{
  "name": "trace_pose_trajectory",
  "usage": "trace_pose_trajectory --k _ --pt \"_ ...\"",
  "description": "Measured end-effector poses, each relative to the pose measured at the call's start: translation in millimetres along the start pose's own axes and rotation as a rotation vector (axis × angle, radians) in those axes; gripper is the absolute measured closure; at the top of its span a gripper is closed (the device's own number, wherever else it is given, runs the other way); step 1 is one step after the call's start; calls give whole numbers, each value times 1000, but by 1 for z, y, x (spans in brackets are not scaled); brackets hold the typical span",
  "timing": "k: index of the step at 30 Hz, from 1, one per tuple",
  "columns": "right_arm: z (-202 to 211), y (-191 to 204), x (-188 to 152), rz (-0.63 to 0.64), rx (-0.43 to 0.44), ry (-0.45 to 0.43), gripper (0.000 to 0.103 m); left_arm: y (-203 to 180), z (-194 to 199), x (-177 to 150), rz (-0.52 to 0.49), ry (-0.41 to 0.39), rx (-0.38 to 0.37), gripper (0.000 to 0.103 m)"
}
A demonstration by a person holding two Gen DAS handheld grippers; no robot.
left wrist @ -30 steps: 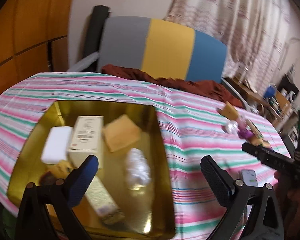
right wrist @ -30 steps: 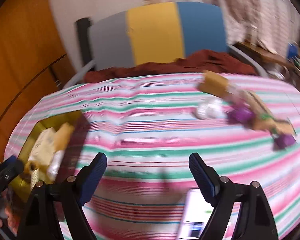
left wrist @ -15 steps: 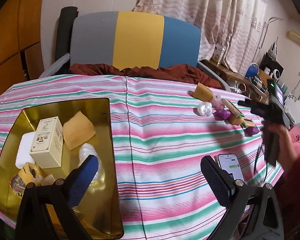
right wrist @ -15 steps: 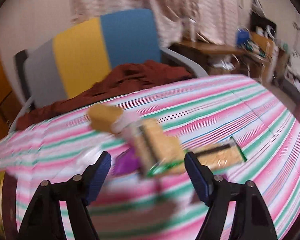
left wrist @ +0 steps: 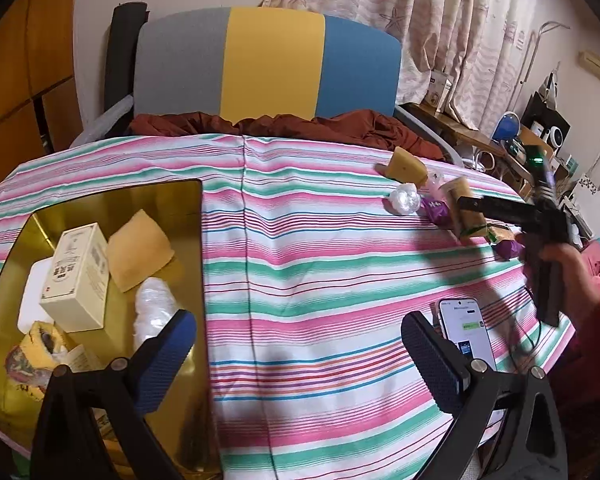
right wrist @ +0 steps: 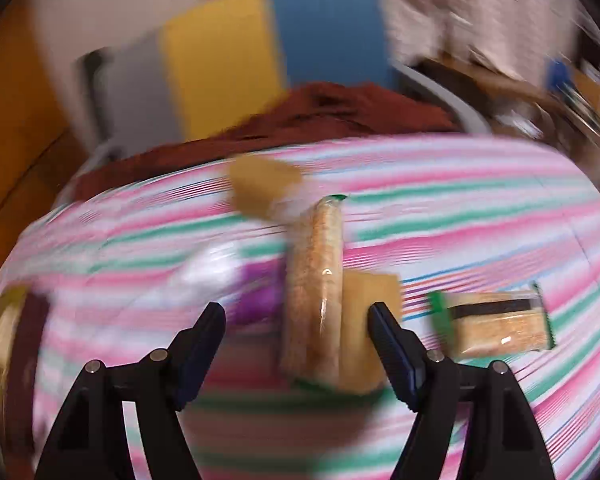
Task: Organize objects
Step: 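Grasp the second yellow sponge with the right gripper, then grasp the green-labelled WEIDAN cracker packet with the left gripper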
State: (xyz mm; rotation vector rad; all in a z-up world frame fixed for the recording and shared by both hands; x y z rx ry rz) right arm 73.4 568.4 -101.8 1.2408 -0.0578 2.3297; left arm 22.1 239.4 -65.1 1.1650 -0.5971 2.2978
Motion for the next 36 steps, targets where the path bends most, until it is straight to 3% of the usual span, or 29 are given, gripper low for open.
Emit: trace_pose_trajectory --k 2,6,8,11,17,20,25,27,30,36 --pt "19 34 -14 7 121 34 29 -4 -2 -1 0 2 -9 0" --pt "52 60 -28 -21 178 -31 29 -10 -5 -1 0 7 -23 0" --pt "61 51 -28 -64 131 -77 29 -12 -4 -1 -8 7 -20 0" --pt "59 27 -29 -76 -16 -114 29 -10 -5 -3 1 11 -21 0" --pt "26 -9 -39 -108 -136 -22 29 -10 -5 -6 13 17 -19 0" --pt "19 -9 -42 -157 -104 -28 29 -12 -8 -8 17 27 -21 0" --pt "1 -4 -46 -159 -122 -18 29 -18 -15 -10 9 45 -20 0" --pt "-1 -3 -47 -145 -126 -29 39 -20 -18 -9 7 57 -22 0" --pt "9 -8 -45 -164 -118 -86 42 -26 -25 -6 1 63 -26 0" --pt "42 -25 -43 -64 -261 -200 42 -54 -49 4 -23 87 -60 0"
Point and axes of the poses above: each gripper's, at about its wrist camera, not at the fingertips, and z roughly against the way its jaws point, y to its left, x to its top, the point moved 7 cm from there along -z, roughly the way its jaws point, and after that the axes turned 14 degrees about -y, right-handed, at the moved point
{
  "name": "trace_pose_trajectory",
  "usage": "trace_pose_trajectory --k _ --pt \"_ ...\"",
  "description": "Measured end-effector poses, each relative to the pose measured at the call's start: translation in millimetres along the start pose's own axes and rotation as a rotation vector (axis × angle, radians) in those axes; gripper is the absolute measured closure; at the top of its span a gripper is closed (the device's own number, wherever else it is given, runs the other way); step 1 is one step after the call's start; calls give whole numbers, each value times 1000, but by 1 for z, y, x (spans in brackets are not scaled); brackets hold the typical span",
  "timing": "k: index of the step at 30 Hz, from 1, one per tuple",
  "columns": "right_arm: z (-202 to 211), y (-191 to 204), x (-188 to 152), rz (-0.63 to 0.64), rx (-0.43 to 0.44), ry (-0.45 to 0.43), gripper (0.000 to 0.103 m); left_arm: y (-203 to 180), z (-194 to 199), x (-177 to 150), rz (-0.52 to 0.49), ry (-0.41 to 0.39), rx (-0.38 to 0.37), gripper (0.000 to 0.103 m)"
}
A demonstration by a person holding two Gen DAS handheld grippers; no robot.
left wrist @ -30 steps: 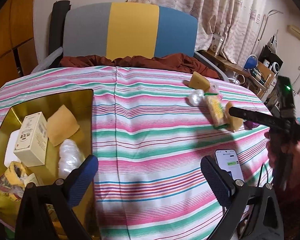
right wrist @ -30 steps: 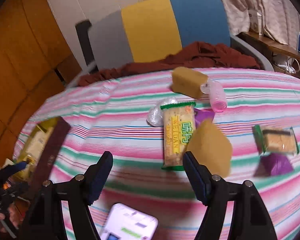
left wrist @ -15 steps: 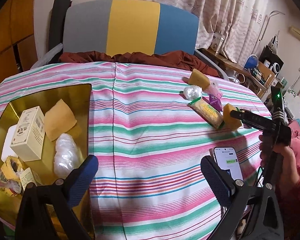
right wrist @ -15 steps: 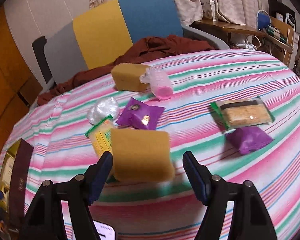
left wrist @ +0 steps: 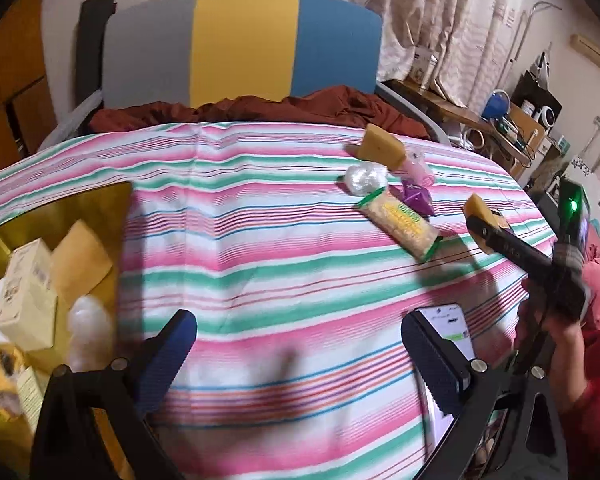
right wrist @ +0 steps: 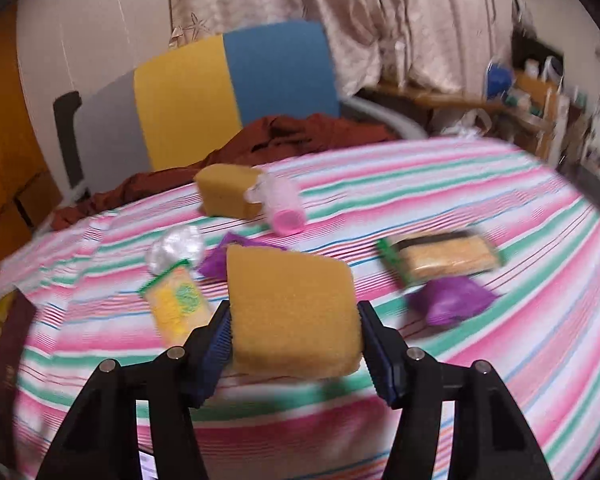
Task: Organize objects
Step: 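Grasp the green-labelled WEIDAN cracker packet with the left gripper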
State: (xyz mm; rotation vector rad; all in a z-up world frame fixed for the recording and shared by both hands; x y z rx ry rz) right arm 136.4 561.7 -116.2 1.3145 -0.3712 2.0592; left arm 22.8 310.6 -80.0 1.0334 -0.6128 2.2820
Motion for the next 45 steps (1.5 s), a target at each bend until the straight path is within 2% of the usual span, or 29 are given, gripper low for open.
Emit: trace_pose_trajectory --k 3,9,12,14,17,21,26,28,32,34,38,43,45 --pt "5 -5 -6 59 -51 -34 42 -15 -21 9 53 34 -33 0" --pt "16 -11 -5 46 -103 -122 42 -55 -68 31 72 87 -64 0" --pt "18 -17 -6 30 -139 -133 42 -72 -94 39 71 110 -68 0" --pt "16 -24 -8 -2 -162 -130 42 -82 -115 39 97 161 -91 0" --pt "16 -39 -10 -65 -200 -126 42 -94 -145 32 137 250 -77 0" --pt "20 -50 -12 -112 -232 -137 42 -113 -166 34 135 275 -79 0" --pt "23 -46 -11 -83 -253 -158 42 -121 -189 32 113 313 -22 0" --pt "24 -46 -10 -76 -261 -164 42 -118 -190 30 102 305 -23 2" --pt "25 -49 -11 -92 -260 -165 42 -113 -178 23 -45 255 -30 12" --pt "26 -51 -11 -100 -257 -167 42 -105 -169 20 -92 240 -33 12" --pt "26 -49 -10 -95 -266 -173 42 -70 -152 19 -63 212 12 12" --pt "25 -46 -10 -76 -268 -167 42 -67 -151 27 -90 158 -17 9" --pt "25 -46 -10 -77 -268 -165 42 -76 -157 32 -115 129 -27 11"
Point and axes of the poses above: each gripper's, at about its wrist camera, not at the fingertips, and z roughly against the way its jaws point, y to its left, x to its top, the point moved 7 cm from there along -z, roughly the way its jaws point, and after that the axes turned 14 degrees about -y, right-handed, at the moved point
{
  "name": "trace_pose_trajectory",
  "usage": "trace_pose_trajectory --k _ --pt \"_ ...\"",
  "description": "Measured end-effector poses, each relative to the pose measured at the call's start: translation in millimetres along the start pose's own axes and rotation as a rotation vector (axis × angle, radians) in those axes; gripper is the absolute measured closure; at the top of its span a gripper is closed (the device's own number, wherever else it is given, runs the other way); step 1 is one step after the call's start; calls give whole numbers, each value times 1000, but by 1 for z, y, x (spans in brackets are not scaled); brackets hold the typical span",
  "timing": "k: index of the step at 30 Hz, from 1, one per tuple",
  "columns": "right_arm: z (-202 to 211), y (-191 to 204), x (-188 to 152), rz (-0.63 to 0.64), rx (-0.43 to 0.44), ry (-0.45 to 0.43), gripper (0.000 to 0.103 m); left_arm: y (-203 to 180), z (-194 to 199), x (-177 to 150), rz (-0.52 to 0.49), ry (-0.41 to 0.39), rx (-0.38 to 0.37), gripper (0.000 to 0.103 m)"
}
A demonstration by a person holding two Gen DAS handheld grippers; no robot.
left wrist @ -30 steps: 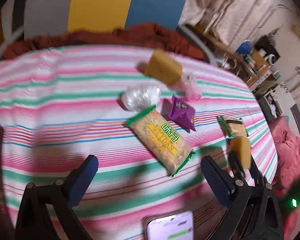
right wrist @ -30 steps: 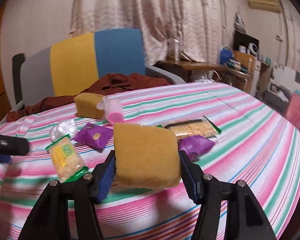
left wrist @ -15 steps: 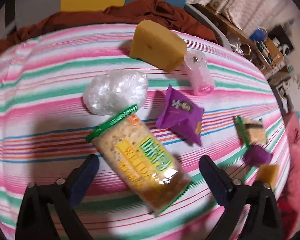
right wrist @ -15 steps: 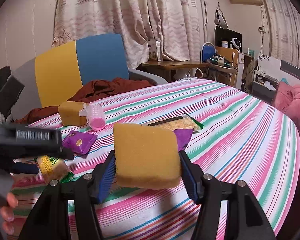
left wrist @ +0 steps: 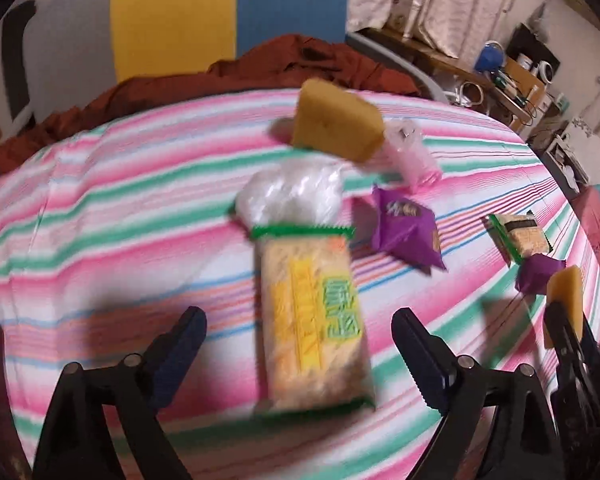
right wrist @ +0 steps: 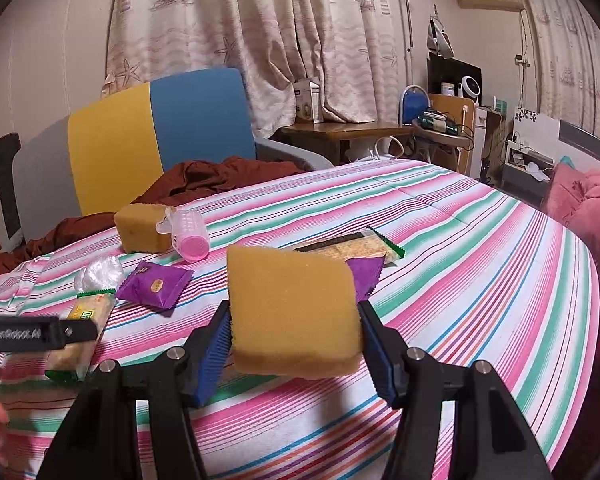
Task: Organize objects
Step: 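Grasp the green-labelled WEIDAN cracker packet with the left gripper, then carry the cracker packet to the gold tray with left gripper while right carries the sponge there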
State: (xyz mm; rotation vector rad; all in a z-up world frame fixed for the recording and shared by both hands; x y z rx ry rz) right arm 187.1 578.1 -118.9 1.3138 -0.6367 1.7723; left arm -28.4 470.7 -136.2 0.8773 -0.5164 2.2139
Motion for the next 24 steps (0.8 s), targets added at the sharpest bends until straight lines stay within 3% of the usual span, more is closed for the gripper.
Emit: trace_pose_trajectory --k 1,3,6,10,13,24 --pt "0 0 0 0 -1 3 42 -2 -1 1 -8 -16 -8 13" --pt "1 0 0 0 0 5 42 -6 -5 0 -13 -29 -41 31" --pt "0 0 -1 2 -1 8 42 -6 -8 -2 -37 -48 -11 46" --pt "1 0 -1 7 -2 7 42 -9 -11 -4 -65 -81 -26 48" --pt "1 0 0 10 -2 4 42 -3 -7 -8 -76 -105 -35 54" --pt "8 7 5 28 29 -35 42 29 37 -39 24 -185 -8 55"
Point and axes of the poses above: each gripper's, at about its wrist camera, not at the fingertips, and z roughly against the way its jaws point, y to its left, x to its top, the point moved 7 cm from there along -z, roughly the way its jaws point, and after that the axes turned 14 degrees about -y, right-handed, at the moved point
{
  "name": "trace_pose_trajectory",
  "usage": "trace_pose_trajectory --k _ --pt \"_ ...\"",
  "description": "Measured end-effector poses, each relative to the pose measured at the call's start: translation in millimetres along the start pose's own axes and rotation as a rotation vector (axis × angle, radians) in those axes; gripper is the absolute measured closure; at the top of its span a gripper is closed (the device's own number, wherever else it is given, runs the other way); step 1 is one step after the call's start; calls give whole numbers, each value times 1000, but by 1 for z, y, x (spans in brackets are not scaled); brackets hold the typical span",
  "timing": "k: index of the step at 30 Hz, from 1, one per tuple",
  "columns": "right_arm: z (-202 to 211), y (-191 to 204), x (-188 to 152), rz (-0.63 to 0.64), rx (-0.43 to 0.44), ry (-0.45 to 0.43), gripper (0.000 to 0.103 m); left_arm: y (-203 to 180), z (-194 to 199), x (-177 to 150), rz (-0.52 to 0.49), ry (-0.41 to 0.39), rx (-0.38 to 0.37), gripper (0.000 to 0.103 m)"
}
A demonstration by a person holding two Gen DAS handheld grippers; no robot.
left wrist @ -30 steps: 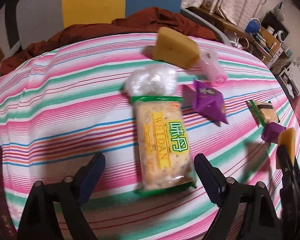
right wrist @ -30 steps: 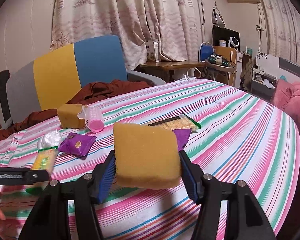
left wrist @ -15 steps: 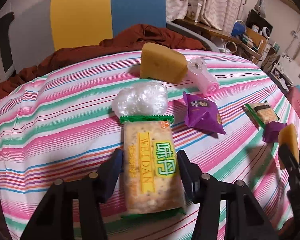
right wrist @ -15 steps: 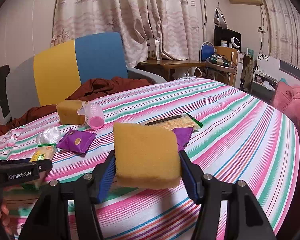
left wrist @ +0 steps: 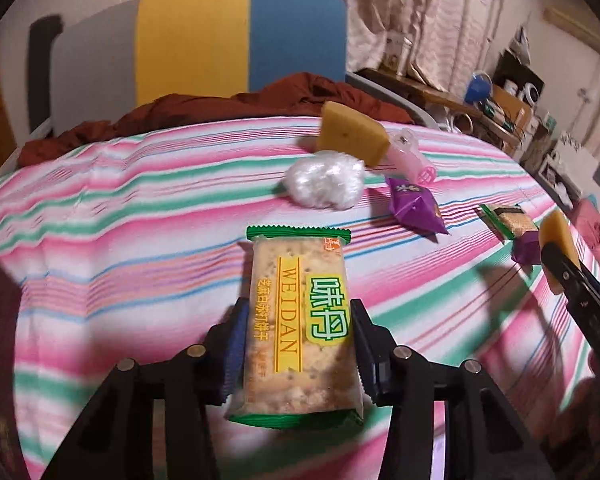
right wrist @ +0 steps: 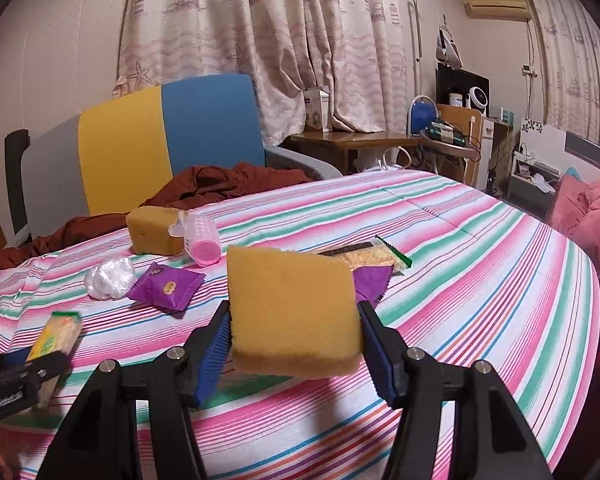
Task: Organize objects
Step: 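Carry the cracker packet to the gold tray with left gripper while right carries the sponge there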
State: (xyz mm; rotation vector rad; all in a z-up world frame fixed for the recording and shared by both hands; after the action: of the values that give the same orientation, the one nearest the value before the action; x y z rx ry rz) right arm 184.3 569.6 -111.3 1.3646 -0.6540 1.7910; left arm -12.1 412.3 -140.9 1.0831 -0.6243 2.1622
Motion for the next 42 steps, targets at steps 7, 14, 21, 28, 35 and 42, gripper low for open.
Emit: trace_pose_trajectory --k 7,14,21,28,35,42 --pt "1 7 1 27 4 -9 42 14 43 -12 42 -47 -16 55" --pt "1 15 1 59 27 -8 42 31 91 -29 117 -74 -59 55" --pt "2 34 0 139 61 -11 42 74 138 -17 203 -138 -46 55" --pt "4 46 3 177 112 -4 42 134 181 -16 337 -186 -24 54" --pt "49 85 34 147 263 -64 42 204 188 -30 580 -159 -2 54" --pt "124 156 59 86 516 -125 42 238 183 -48 757 -107 -9 54"
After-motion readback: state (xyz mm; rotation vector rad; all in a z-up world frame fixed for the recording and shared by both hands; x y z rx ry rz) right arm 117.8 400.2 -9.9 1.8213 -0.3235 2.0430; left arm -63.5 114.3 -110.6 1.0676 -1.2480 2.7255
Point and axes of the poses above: each gripper's, at about its wrist camera, not at the fingertips, and z roughly against the way its jaws point, y to its left, x to its top, the point moved 7 cm from there along -z, roughly the way its jaws point, and after that the axes turned 14 degrees about -y, right-handed, at the moved point
